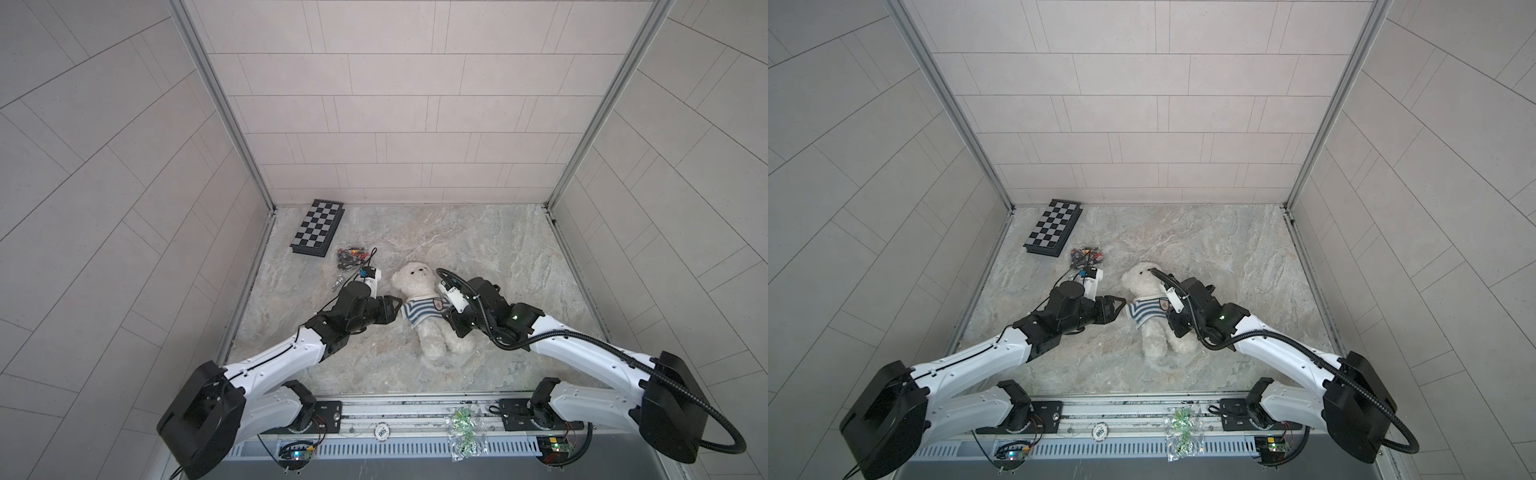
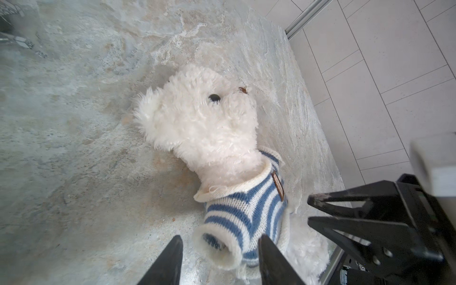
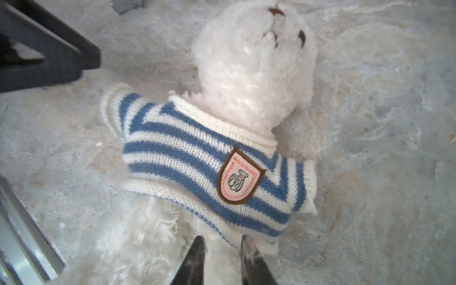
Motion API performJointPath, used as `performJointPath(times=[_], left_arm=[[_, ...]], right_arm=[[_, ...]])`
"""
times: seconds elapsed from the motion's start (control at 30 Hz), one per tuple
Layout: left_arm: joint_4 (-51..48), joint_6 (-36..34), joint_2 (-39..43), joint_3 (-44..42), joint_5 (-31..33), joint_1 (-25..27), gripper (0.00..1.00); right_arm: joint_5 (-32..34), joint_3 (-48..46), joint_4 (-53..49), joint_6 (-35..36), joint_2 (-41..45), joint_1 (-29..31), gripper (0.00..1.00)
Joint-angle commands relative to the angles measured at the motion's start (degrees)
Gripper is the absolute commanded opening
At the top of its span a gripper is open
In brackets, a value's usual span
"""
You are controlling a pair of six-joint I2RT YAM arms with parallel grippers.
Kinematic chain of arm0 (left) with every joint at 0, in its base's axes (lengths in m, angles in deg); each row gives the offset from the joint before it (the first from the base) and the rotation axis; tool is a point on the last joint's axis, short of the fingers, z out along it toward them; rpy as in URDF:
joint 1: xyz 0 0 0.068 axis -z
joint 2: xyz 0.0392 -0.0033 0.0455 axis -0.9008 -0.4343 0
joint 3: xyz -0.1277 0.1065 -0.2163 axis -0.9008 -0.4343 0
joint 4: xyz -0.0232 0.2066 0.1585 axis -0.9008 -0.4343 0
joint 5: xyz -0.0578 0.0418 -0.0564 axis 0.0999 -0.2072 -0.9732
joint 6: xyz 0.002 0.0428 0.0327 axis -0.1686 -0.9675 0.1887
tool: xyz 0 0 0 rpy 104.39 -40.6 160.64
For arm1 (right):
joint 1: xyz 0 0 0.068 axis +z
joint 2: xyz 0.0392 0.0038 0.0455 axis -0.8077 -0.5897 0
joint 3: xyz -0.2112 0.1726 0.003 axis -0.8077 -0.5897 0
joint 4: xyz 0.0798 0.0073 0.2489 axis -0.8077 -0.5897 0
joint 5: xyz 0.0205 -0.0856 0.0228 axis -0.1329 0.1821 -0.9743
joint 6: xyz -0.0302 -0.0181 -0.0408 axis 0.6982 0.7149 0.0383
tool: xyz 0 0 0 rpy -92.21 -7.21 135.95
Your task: Dress the teddy bear
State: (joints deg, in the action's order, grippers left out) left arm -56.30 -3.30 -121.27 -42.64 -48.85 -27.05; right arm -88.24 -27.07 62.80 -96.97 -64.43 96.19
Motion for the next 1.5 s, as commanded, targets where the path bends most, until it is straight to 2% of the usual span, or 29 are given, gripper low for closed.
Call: performJointPath(times=[0.0,0.2,0.43,0.5,0.63,0.83,1.0,1.23,1.47], left_arm=[[-0.64,-1.67,-2.47,1.68,-1.07,-0.95,0.52],[3.57,1.31,-5.74,1.91,-3.43,-0.72,0.47],[6.42,4.06,-8.11,1.34,-2.18,4.26,0.41],[7.86,5.22,-8.35,0.70,-2.12,5.11,0.38],[10.71,7.30,-9.14,-0.19,-2.03,7.35,0.35],[12.98,9.61,-7.04,-3.10,-1.42,7.94,0.32],[11.74,9.79,-4.51,-4.58,-0.94,7.91,0.32],[8.70,11.32,2.41,-8.95,1.65,8.86,0.33],[1.35,9.26,9.23,-9.20,4.92,9.08,0.33]], right_arm=[[2.39,2.55,1.00,-0.33,2.23,2.80,0.36],[1.18,5.82,6.72,-2.75,-2.16,7.44,0.44],[-0.49,3.61,16.09,-6.17,-10.85,8.56,0.44],[0.38,3.10,16.47,-6.12,-12.27,8.56,0.42],[3.64,1.51,16.71,-5.87,-13.27,8.41,0.30],[4.84,-0.73,16.82,-5.94,-14.83,6.39,0.10],[5.72,-1.99,14.25,-6.33,-13.75,5.49,0.01],[3.84,-3.52,9.44,-4.71,-8.32,5.48,0.00],[-0.46,-4.65,13.34,-5.91,-5.96,5.49,0.00]])
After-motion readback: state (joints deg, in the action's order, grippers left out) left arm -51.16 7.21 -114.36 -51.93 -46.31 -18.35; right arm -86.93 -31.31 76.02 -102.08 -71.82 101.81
